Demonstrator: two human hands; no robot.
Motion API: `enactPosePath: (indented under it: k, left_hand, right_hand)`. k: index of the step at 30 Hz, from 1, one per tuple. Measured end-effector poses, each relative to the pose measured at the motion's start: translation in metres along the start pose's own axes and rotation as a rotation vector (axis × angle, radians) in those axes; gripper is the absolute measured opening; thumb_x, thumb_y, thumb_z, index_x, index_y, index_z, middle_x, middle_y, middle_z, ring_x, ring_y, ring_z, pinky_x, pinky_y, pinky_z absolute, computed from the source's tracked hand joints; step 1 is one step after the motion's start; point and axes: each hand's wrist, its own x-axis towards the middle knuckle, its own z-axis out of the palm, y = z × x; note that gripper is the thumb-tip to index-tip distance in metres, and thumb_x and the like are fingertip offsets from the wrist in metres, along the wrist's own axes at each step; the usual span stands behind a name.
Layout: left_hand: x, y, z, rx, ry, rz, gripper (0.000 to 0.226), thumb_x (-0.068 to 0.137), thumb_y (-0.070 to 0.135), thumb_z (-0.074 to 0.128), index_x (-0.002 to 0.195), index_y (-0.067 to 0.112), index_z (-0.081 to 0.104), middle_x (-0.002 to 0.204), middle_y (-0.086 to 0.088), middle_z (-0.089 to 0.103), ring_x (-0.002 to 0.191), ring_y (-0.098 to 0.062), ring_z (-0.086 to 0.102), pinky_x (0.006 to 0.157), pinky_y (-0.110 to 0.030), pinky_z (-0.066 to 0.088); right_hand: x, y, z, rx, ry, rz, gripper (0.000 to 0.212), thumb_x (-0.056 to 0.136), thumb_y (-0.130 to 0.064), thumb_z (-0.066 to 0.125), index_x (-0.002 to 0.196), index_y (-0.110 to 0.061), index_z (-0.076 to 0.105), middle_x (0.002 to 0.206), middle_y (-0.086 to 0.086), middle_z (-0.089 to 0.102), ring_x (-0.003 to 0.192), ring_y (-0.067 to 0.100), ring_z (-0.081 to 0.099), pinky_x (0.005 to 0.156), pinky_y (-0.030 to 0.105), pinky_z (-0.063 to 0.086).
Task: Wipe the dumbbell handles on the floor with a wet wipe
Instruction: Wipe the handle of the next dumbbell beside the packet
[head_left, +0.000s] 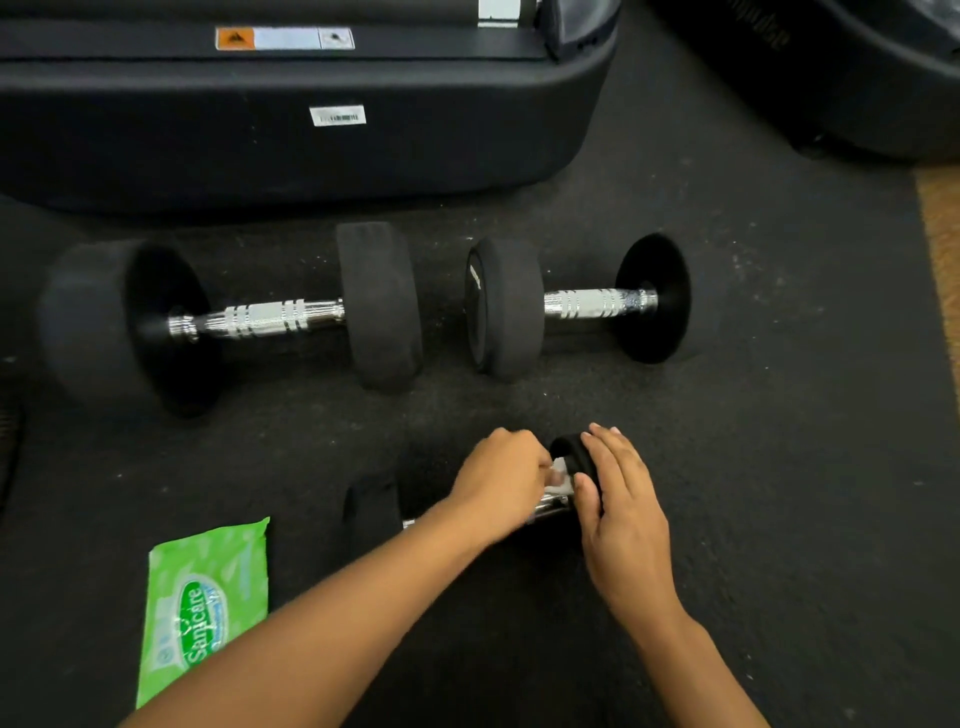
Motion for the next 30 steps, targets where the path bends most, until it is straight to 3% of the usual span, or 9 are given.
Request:
enactPosePath:
  k: [3,9,14,19,25,30]
  left_hand:
    - [-0.022,0.007,0.013,0.273,0.142,0.139,0.014,0.092,0.021,0.05,0.096,0.018,0.063,0.094,-0.006,0.066,0.089,-0.026,0.062,0.075,-0.036,0.048]
    - [-0.007,-0.002,0.015,0.133,0.185,0.089,0.02,0.093,0.024,0.049,0.084,0.019,0.067,0.083,-0.006,0.067,0.08,-0.025,0.064,0.071,-0.037,0.05]
    - [-0.028,-0.017,0.043,0.316,0.466,0.551,0.035,0.082,0.015,0.041,0.097,0.006,0.071,0.093,-0.007,0.072,0.085,-0.017,0.069,0.082,-0.031,0.054]
    - [-0.043,-0.032,0.045,0.488,0.543,0.704,0.036,0.08,0.007,0.041,0.094,0.004,0.073,0.096,-0.013,0.072,0.093,-0.021,0.068,0.085,-0.032,0.053]
    - [-0.036,-0.02,0.047,0.53,0.569,0.652,0.035,0.08,0.006,0.041,0.093,0.001,0.073,0.093,-0.014,0.072,0.088,-0.022,0.069,0.085,-0.031,0.053]
    - [-0.037,-0.027,0.048,0.433,0.582,0.678,0.033,0.08,0.008,0.044,0.095,0.004,0.073,0.096,-0.011,0.072,0.09,-0.019,0.069,0.084,-0.029,0.053]
  right_hand:
    - [0.002,0.0,0.0,-0.014,-0.002,-0.007,0.047,0.094,-0.03,0.032,0.13,-0.006,0.05,0.137,0.005,0.047,0.134,0.009,0.027,0.109,0.022,0.018]
    - [0.0,-0.003,0.001,-0.036,0.017,0.01,0.048,0.094,-0.031,0.031,0.13,-0.006,0.049,0.137,0.005,0.047,0.133,0.008,0.026,0.107,0.033,0.027]
    - [-0.002,-0.003,0.001,-0.026,0.019,0.023,0.047,0.094,-0.031,0.031,0.129,-0.006,0.05,0.137,0.006,0.047,0.133,0.011,0.028,0.105,0.035,0.029]
    - [0.0,-0.004,0.0,-0.016,0.01,0.021,0.049,0.093,-0.033,0.03,0.129,-0.007,0.05,0.137,0.006,0.048,0.133,0.01,0.028,0.105,0.033,0.026]
    - [0.001,-0.004,0.0,-0.018,0.004,0.031,0.049,0.094,-0.034,0.029,0.13,-0.007,0.05,0.138,0.005,0.047,0.133,0.008,0.026,0.106,0.032,0.025]
    - [-0.001,-0.002,-0.001,-0.016,-0.004,0.005,0.049,0.095,-0.034,0.03,0.13,-0.007,0.049,0.138,0.004,0.046,0.133,0.004,0.022,0.107,0.033,0.023]
